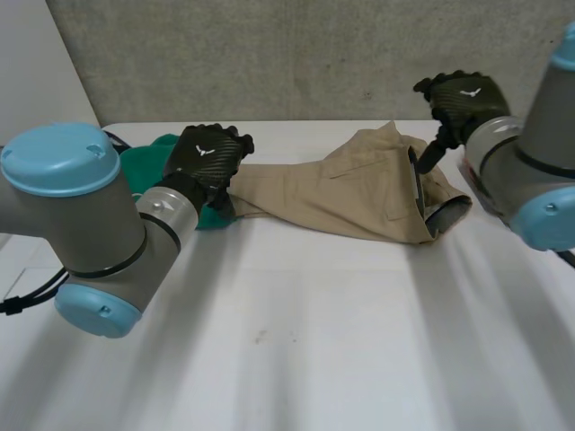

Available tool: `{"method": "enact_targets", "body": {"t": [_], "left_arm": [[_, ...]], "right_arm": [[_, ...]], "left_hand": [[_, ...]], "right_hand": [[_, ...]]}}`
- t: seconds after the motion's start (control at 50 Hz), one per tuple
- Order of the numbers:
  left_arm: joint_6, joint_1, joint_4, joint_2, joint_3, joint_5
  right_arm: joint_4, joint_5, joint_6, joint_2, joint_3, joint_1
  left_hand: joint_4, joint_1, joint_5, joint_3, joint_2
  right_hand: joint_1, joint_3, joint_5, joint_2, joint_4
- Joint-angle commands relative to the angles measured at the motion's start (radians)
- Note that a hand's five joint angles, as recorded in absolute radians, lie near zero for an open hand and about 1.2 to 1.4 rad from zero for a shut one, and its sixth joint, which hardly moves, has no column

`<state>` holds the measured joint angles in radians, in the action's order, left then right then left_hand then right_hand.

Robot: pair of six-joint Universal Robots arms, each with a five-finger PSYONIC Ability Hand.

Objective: Fold the laundry.

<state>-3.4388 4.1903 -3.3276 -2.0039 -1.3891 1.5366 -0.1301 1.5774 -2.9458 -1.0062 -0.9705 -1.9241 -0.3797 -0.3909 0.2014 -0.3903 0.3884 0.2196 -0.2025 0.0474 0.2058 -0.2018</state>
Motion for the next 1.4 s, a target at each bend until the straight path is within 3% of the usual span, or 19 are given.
{"method": "enact_targets", "body": {"t": [0.02,0.2,0.26,0.3,0.34,0.4,0.48,0.54,0.64,0.78,0.8,0.9,0.98,1.06,1.08,1.14,1.2,1.4], "left_arm": [[0.001,0.007,0.003,0.036,-0.048,-0.007],[0.001,0.054,-0.003,0.088,-0.114,-0.01],[0.001,0.06,-0.003,0.088,-0.116,-0.009],[0.001,0.073,-0.007,0.088,-0.113,-0.009],[0.001,0.086,-0.015,0.088,-0.107,-0.009],[0.0,0.105,-0.042,0.085,-0.088,-0.009],[0.0,0.126,-0.078,0.059,-0.025,-0.009],[0.004,0.139,-0.087,-0.001,0.051,-0.007],[0.006,0.129,-0.084,-0.116,0.181,-0.015],[0.007,0.123,-0.078,-0.237,0.262,-0.147],[0.009,0.12,-0.078,-0.266,0.266,-0.191],[0.012,0.093,-0.075,-0.338,0.277,-0.256],[0.013,0.08,-0.038,-0.41,0.291,-0.245],[0.01,0.082,-0.001,-0.446,0.312,-0.207],[0.012,0.08,0.005,-0.444,0.312,-0.182],[0.013,0.085,0.014,-0.408,0.306,-0.141],[0.021,0.091,0.034,-0.253,0.28,-0.09],[0.015,0.085,0.025,0.261,0.194,-0.067]], "right_arm": [[0.0,0.0,-0.048,0.283,0.246,-0.026],[0.004,0.006,-0.05,0.584,0.532,-0.023],[0.006,0.007,-0.049,0.638,0.575,-0.021],[0.009,0.006,-0.05,0.647,0.581,-0.021],[0.012,0.004,-0.049,0.637,0.573,-0.023],[0.014,-0.008,-0.038,0.543,0.512,-0.029],[0.067,-0.042,-0.024,0.299,0.288,-0.029],[0.164,-0.111,0.007,0.143,0.126,-0.032],[0.167,-0.187,0.114,-0.05,-0.086,-0.056],[0.165,-0.212,0.278,-0.23,-0.301,-0.125],[0.165,-0.22,0.292,-0.251,-0.327,-0.139],[0.173,-0.244,0.312,-0.354,-0.412,-0.153],[0.173,-0.241,0.306,-0.391,-0.436,-0.153],[0.173,-0.229,0.307,-0.393,-0.441,-0.153],[0.173,-0.227,0.307,-0.394,-0.436,-0.153],[0.173,-0.22,0.309,-0.394,-0.416,-0.148],[0.178,-0.22,0.309,-0.397,-0.399,-0.135],[0.173,-0.123,0.304,-0.525,-0.295,-0.121]], "left_hand": [[0.013,0.025,-0.01,0.024,-0.022],[0.031,0.042,-0.027,0.042,-0.04],[0.037,0.048,-0.033,0.048,-0.046],[0.052,0.063,-0.048,0.062,-0.06],[0.069,0.08,-0.065,0.08,-0.078],[0.09,0.101,-0.086,0.1,-0.098],[0.14,0.151,-0.136,0.15,-0.148],[0.178,0.189,-0.174,0.188,-0.187],[0.198,0.21,-0.195,0.209,-0.207],[0.201,0.213,-0.198,0.212,-0.21],[0.201,0.213,-0.198,0.212,-0.21],[0.19,0.201,-0.186,0.2,-0.198],[0.002,0.014,0.001,0.013,-0.011],[-1.014,-1.003,1.018,-1.003,1.005],[-1.017,-1.005,1.02,-1.006,1.008],[-1.017,-1.005,1.02,-1.006,1.008],[-1.017,-1.005,1.02,-1.006,1.008],[-1.017,-1.005,1.02,-1.006,1.008]], "right_hand": [[0.018,-0.035,0.016,0.032,-0.036],[0.129,-0.146,0.127,0.143,-0.147],[0.484,-0.501,0.481,0.497,-0.501],[1.134,-1.151,1.132,1.148,-1.152],[1.177,-1.194,1.174,1.19,-1.194],[1.177,-1.194,1.174,1.19,-1.194],[1.177,-1.194,1.174,1.19,-1.194],[1.177,-1.194,1.174,1.19,-1.194],[1.177,-1.194,1.174,1.19,-1.194],[1.177,-1.194,1.174,1.19,-1.194],[1.177,-1.194,1.174,1.19,-1.194],[1.177,-1.194,1.174,1.19,-1.194],[1.177,-1.194,1.174,1.19,-1.194],[1.177,-1.194,1.174,1.19,-1.194],[1.177,-1.194,1.174,1.19,-1.194],[1.177,-1.194,1.174,1.19,-1.194],[1.177,-1.194,1.174,1.19,-1.194],[1.177,-1.194,1.174,1.19,-1.194]]}}
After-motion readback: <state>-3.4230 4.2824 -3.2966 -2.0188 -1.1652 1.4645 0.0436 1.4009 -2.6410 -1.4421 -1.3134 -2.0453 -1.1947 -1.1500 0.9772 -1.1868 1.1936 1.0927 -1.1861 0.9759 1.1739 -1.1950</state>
